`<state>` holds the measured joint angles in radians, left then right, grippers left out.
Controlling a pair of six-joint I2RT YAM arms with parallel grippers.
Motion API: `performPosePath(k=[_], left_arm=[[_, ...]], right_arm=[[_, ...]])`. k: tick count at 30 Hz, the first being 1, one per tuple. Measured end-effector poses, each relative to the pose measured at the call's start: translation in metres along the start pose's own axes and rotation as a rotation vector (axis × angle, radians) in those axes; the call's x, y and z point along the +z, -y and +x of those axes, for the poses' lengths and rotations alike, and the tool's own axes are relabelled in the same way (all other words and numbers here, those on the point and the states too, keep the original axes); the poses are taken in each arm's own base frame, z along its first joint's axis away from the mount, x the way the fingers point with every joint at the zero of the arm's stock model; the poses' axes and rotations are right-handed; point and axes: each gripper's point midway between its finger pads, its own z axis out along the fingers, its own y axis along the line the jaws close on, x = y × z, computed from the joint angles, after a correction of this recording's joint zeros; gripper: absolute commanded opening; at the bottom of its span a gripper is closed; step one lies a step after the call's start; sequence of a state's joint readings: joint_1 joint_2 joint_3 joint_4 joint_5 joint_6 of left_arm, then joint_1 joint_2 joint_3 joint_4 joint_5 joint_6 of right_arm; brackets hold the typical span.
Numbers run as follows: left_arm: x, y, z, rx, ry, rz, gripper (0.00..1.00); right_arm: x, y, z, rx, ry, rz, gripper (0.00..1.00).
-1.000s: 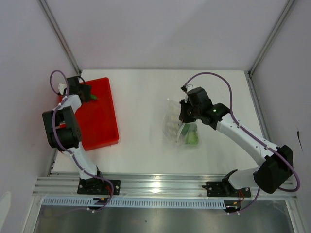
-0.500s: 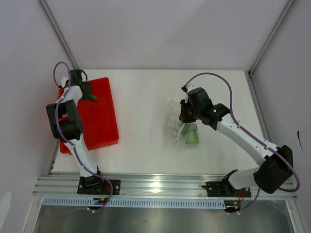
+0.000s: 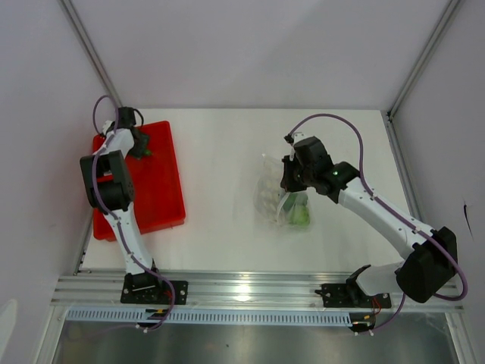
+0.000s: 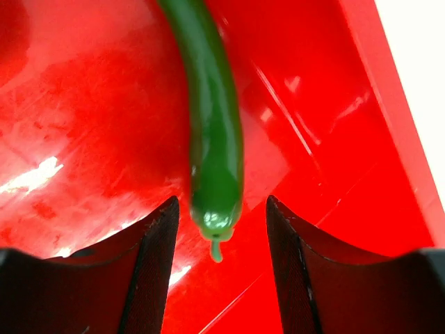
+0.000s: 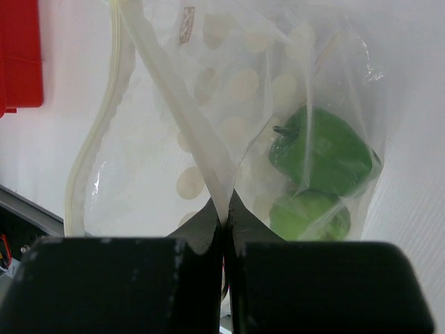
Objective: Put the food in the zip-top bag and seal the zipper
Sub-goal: Pick up the fake vegetable from the bin.
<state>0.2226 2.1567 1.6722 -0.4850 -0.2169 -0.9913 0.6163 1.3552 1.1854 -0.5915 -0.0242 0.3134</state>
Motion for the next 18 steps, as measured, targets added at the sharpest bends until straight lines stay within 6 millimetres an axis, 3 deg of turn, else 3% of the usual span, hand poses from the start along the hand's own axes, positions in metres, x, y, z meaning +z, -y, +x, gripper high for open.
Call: performPosePath(k=[10,18], left_arm=[[0.014,0.019,-0.004,-0.006,-0.046,-0.033,0.54],[0.017,0.006,0.008,0.002,-0.100,-0.090,0.49]], right_arm=[[-0.001,0.005,0.000,0.009,0.008,0.006,0.00],[-0.004,0.009,0.001,0.015,0.023,0.006,0.00]])
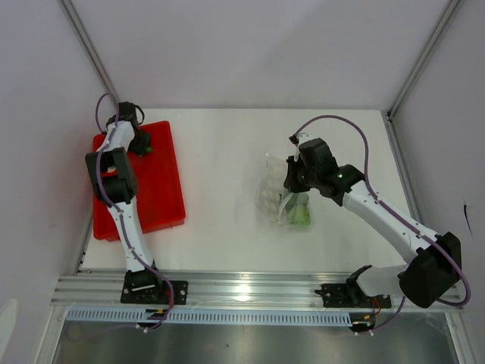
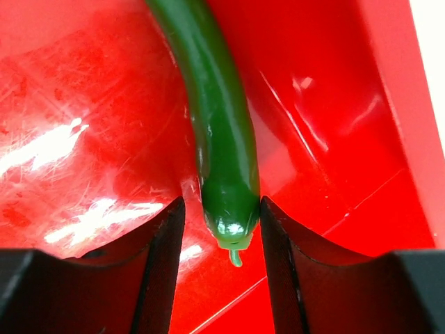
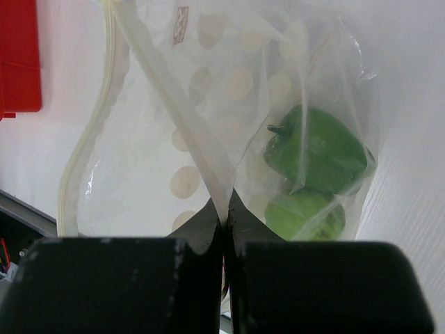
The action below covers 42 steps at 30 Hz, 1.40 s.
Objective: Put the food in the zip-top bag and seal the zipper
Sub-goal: Pick up the fake vegetable from the bin.
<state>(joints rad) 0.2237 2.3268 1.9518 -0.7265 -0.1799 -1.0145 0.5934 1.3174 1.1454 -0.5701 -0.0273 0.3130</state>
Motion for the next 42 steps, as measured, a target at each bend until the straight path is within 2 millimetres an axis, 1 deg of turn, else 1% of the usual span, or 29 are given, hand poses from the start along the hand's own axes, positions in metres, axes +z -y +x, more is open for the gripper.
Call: performPosePath(k=[5,7,10,11,12,14,16,19,22,25,26,28,31,33,34,37,39,42], left_arm=[[-0.001,-0.004,0.002,0.002,-0.012,-0.018,0.47],[-0.001,-0.004,0.003,0.002,-0.014,-0.021,0.44],[-0.001,-0.005,0.003,-0.001,-0.016,-0.025,0.27],[-0.001,-0.005,0.003,-0.002,-0.016,-0.025,0.13],[-0.001,-0.005,0.003,-0.005,-0.016,-0.023,0.08],[0.001,-0.004,0.003,-0.007,-0.013,-0.015,0.01],[0.002,-0.004,0.003,-0.008,-0.007,-0.001,0.01],[-0.002,-0.009,0.007,-0.011,-0.004,0.015,0.01],[-0.012,-0.020,0.016,-0.011,-0.013,0.034,0.01],[-0.026,-0.037,0.026,-0.004,-0.029,0.026,0.01],[-0.032,-0.038,0.028,-0.003,-0.036,0.032,0.01],[-0.049,-0.032,0.028,-0.001,-0.033,0.074,0.01],[-0.085,-0.024,0.035,0.009,-0.030,0.164,0.01],[-0.113,-0.018,0.046,0.025,-0.040,0.240,0.01],[-0.124,-0.017,0.050,0.033,-0.043,0.268,0.01],[-0.162,-0.014,0.080,0.082,-0.074,0.380,0.01],[-0.189,-0.016,0.105,0.123,-0.109,0.459,0.01],[-0.235,-0.021,0.145,0.191,-0.182,0.614,0.01]], right_arm=[[-0.002,0.000,-0.001,0.001,0.011,-0.003,0.00],[-0.004,0.000,-0.002,0.001,0.016,-0.005,0.00],[-0.008,-0.001,-0.004,0.001,0.027,-0.009,0.00],[-0.009,-0.001,-0.004,0.001,0.032,-0.011,0.00],[-0.011,-0.001,-0.005,0.001,0.037,-0.013,0.00],[-0.015,-0.002,-0.006,0.001,0.047,-0.017,0.00],[-0.017,-0.003,-0.007,0.004,0.054,-0.019,0.00],[-0.019,-0.002,-0.006,0.007,0.051,-0.018,0.00],[-0.019,-0.001,-0.004,0.007,0.043,-0.010,0.00],[-0.020,0.000,-0.002,0.008,0.033,-0.002,0.00],[-0.020,0.001,-0.002,0.009,0.031,0.000,0.00],[-0.020,0.001,-0.002,0.009,0.028,0.003,0.00],[-0.020,0.001,-0.002,0.013,0.024,0.005,0.00],[-0.020,0.001,-0.004,0.017,0.024,0.008,0.00],[-0.020,0.001,-0.004,0.018,0.027,0.011,0.00],[-0.019,0.004,-0.005,0.021,0.029,0.022,0.00],[-0.018,0.005,-0.005,0.021,0.028,0.031,0.00],[-0.016,0.007,-0.004,0.021,0.026,0.041,0.00]])
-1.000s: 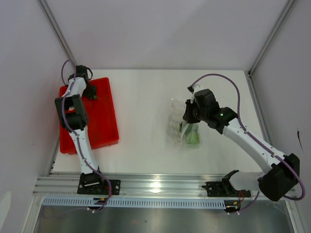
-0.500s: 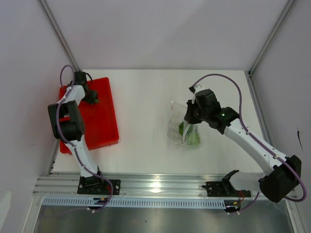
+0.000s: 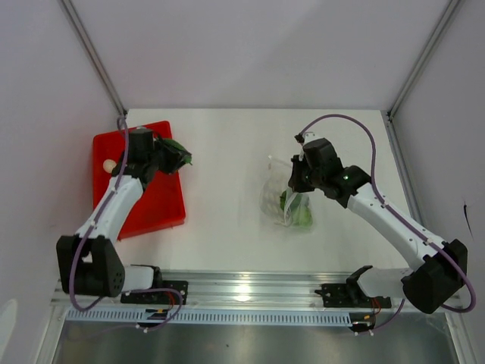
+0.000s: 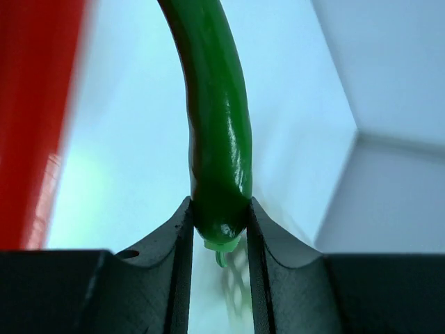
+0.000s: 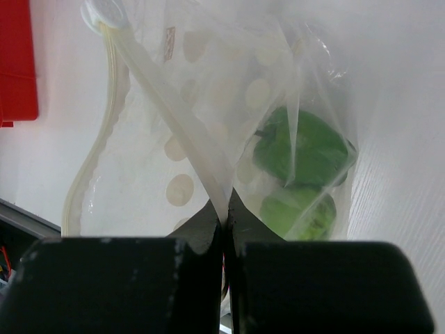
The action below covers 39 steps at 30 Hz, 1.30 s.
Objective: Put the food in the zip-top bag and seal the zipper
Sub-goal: Pick up the fake vegetable from the bin, then place the fake vegetable in the zipper food storage bag.
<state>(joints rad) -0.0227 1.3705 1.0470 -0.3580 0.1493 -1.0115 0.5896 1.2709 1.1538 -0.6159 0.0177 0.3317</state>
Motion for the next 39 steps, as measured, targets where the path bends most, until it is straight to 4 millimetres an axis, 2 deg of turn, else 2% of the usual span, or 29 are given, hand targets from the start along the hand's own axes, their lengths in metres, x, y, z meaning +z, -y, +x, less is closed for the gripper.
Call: performPosePath(k=[6,8,12,16,22,24,27,35,39], left_arm=[[-0.064,0.058,0.083,0.169,-0.218,0.286,0.01],[-0.093,0.074,0.122,0.270,-0.342,0.391,0.01],[-0.137,0.087,0.176,0.449,-0.533,0.528,0.01],[-0.186,0.086,0.207,0.558,-0.668,0.692,0.01],[-0.253,0.082,0.232,0.673,-0.793,0.941,0.01],[-0.263,0.080,0.240,0.696,-0.834,0.978,0.01],[-0.262,0.075,0.249,0.698,-0.894,0.970,0.01],[-0.222,0.059,0.272,0.649,-1.030,0.818,0.01],[-0.213,0.049,0.286,0.639,-1.094,0.754,0.01]], right_arm=[[0.004,0.001,0.002,0.000,-0.009,0.005,0.00],[0.005,0.001,0.002,0.000,-0.011,0.006,0.00],[0.005,0.000,0.001,0.004,-0.005,0.004,0.00],[0.005,0.001,0.001,0.009,-0.004,0.006,0.00],[0.006,0.003,0.002,0.015,-0.002,0.019,0.00],[0.005,0.004,0.001,0.015,0.003,0.023,0.00],[0.004,0.005,0.001,0.016,0.007,0.026,0.00],[0.002,0.005,0.000,0.016,0.010,0.027,0.00],[0.002,0.005,0.000,0.016,0.009,0.028,0.00]])
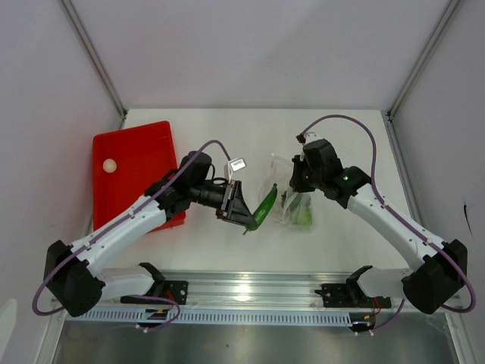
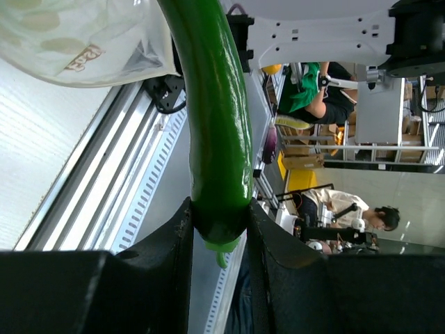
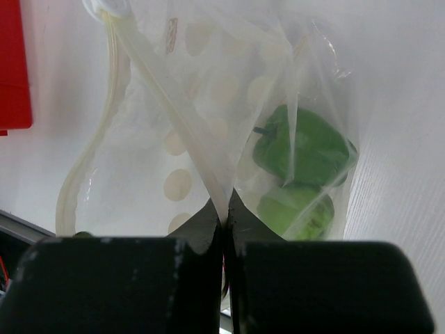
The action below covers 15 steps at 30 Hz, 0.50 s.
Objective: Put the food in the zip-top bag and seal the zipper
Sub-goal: Place the fake vegetable in the zipper food storage bag.
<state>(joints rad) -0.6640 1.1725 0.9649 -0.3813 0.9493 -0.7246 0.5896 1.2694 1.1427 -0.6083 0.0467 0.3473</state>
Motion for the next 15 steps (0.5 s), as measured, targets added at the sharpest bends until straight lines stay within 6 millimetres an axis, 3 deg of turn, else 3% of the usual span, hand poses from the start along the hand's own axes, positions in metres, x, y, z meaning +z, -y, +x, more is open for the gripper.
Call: performPosePath(k=[7,15], left_arm=[[0.017,-0.018,-0.001,-0.084,-0.051,-0.038,0.02],[0.033,-0.018,-0.038,-0.182,-0.014,-0.094,0.05]], right_arm=[[0.000,0.000,0.000,0.000,0.000,-0.001,0.00],[0.001,0.001,0.003,-0.001,-0.007,0.002,0.00]])
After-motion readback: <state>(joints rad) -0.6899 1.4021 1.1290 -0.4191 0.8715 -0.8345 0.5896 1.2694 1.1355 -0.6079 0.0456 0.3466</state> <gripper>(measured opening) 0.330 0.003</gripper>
